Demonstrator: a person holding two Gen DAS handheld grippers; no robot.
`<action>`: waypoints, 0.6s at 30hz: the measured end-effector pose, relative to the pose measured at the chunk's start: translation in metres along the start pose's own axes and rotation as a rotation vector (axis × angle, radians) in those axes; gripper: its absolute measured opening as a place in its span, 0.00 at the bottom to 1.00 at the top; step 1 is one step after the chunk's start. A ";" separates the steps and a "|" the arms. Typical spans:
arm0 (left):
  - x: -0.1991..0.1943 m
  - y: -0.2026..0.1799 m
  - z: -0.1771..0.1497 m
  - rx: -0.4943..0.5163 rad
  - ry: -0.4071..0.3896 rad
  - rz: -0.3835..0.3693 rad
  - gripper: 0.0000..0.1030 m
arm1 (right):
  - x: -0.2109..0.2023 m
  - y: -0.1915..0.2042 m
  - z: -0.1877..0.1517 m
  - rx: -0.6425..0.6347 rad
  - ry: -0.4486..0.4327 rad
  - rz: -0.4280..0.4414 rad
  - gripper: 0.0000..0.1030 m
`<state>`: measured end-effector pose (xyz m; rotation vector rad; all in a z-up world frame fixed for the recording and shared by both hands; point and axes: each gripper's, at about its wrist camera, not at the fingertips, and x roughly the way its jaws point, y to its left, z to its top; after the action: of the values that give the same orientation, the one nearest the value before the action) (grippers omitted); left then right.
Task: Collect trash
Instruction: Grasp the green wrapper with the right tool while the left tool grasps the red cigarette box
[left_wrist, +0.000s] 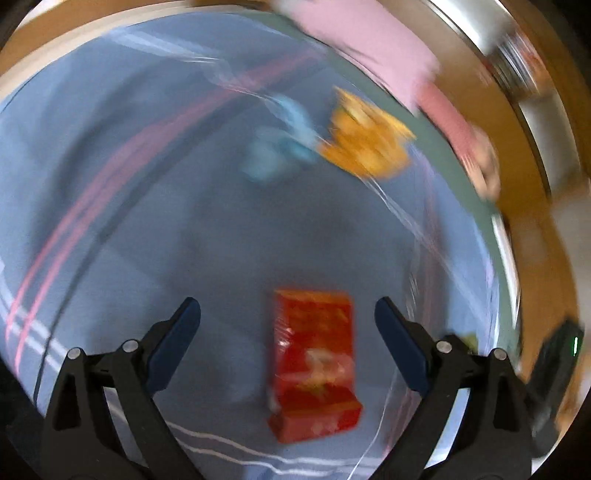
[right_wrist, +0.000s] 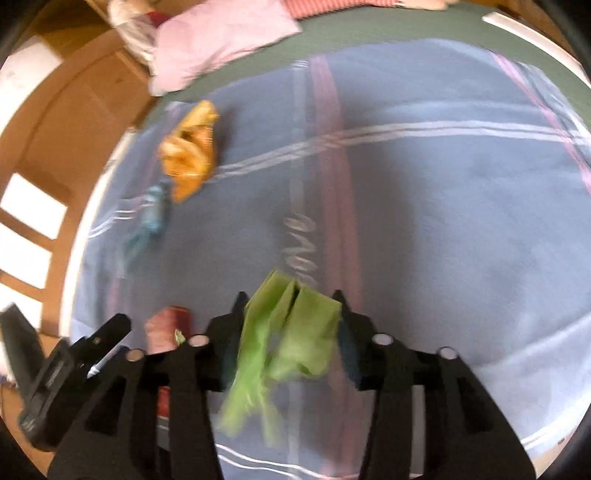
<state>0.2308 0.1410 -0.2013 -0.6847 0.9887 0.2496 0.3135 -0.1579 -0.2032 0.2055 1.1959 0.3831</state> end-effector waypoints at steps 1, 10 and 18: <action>0.004 -0.013 -0.004 0.078 0.023 0.008 0.92 | -0.001 -0.005 0.000 0.022 -0.007 -0.015 0.62; 0.033 -0.027 -0.020 0.256 0.142 0.190 0.92 | -0.023 -0.013 -0.023 0.054 -0.157 -0.105 0.73; 0.029 -0.027 -0.026 0.340 0.084 0.230 0.59 | 0.021 0.010 -0.033 -0.071 -0.019 -0.220 0.73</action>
<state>0.2418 0.1009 -0.2239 -0.2729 1.1585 0.2473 0.2876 -0.1420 -0.2298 0.0155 1.1706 0.2302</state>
